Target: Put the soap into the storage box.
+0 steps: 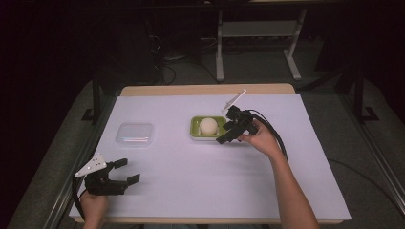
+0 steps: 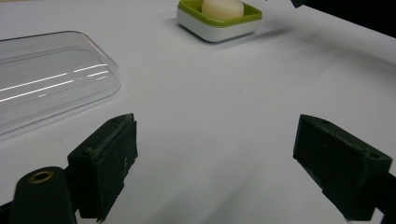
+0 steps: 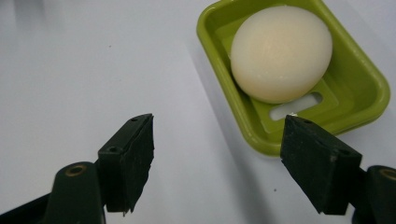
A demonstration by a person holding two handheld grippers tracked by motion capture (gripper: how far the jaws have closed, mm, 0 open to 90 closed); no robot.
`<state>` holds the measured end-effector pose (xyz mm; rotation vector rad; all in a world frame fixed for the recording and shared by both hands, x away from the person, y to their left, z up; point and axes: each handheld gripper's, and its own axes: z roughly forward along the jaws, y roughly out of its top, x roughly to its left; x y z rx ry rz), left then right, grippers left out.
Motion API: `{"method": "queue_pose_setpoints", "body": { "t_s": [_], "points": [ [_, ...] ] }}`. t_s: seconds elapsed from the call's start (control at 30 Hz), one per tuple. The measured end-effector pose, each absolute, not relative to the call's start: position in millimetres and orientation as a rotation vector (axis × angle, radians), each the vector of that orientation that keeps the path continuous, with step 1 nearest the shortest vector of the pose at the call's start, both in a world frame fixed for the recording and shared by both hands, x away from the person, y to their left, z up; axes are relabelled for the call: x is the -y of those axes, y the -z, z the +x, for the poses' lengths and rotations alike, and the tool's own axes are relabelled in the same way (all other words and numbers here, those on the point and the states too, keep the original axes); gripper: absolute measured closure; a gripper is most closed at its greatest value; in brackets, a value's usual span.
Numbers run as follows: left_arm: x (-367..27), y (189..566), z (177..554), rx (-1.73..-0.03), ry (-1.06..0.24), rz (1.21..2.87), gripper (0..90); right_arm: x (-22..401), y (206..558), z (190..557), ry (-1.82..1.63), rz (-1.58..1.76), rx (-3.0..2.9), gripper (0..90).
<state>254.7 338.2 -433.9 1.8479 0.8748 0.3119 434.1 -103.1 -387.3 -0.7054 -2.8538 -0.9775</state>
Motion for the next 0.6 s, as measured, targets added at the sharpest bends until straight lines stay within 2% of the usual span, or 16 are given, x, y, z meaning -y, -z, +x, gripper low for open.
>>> {"method": "queue_pose_setpoints", "body": {
  "t_s": [0.6],
  "points": [
    [-335,434,254,-0.869,-0.313,1.860,13.1,128,391,392,1.033,-0.653,2.870,25.4]
  ]
}}
